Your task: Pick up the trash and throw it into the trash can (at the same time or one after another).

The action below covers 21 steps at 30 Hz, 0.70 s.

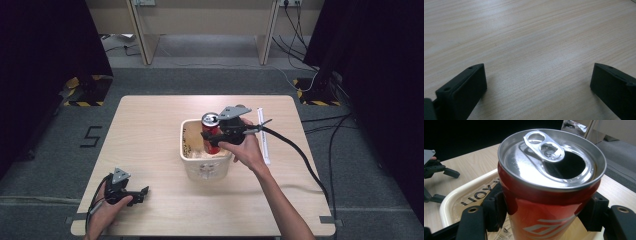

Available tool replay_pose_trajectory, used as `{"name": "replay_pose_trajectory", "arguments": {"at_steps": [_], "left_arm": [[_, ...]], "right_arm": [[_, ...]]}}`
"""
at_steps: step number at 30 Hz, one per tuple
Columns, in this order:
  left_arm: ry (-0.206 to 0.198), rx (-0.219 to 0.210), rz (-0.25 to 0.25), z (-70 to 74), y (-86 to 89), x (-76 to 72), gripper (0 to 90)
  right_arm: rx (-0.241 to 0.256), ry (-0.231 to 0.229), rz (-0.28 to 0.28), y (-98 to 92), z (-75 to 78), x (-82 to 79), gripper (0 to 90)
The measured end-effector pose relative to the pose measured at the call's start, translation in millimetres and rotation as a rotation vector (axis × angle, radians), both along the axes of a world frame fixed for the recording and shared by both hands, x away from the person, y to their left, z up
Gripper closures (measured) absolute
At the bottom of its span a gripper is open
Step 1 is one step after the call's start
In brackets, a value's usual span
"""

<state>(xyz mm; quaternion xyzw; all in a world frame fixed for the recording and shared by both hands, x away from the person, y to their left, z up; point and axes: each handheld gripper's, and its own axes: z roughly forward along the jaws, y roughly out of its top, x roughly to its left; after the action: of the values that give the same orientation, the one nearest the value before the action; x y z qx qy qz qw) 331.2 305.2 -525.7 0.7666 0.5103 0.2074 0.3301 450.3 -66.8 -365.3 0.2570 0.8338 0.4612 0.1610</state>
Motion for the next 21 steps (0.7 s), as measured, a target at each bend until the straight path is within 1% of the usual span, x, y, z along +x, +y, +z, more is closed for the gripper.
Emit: {"name": "replay_pose_trajectory", "arguments": {"at_steps": [1,4,6,10,14,17,20,21], "left_arm": [[0.0,0.0,0.0,0.0,0.0,0.0,0.0],[0.002,0.0,-0.001,0.2,0.1,0.0,0.0],[0.002,0.001,-0.001,0.2,0.1,-0.1,0.0],[0.002,0.0,-0.001,0.2,0.1,-0.1,0.0],[0.002,0.0,-0.001,0.2,0.1,0.0,0.0],[0.002,0.0,-0.001,0.2,0.1,0.0,0.0],[0.002,0.0,-0.002,0.2,0.1,0.0,0.0],[0.002,0.0,-0.001,0.2,0.1,-0.1,0.0]], "right_arm": [[-0.001,-0.003,-0.001,-0.2,-0.2,0.3,32.4],[0.008,0.005,-0.007,-0.5,-0.1,0.9,24.6],[0.007,-0.006,0.0,-1.0,0.7,1.4,22.1],[0.021,-0.026,-0.007,-4.5,3.2,0.6,20.8],[0.042,-0.055,-0.018,-14.7,13.3,-1.7,20.3],[0.041,-0.075,-0.046,-26.1,21.3,-2.0,20.3],[0.03,-0.093,-0.073,-35.5,25.7,-2.4,20.3],[0.036,-0.096,-0.085,-40.0,26.6,-2.5,20.5]]}}
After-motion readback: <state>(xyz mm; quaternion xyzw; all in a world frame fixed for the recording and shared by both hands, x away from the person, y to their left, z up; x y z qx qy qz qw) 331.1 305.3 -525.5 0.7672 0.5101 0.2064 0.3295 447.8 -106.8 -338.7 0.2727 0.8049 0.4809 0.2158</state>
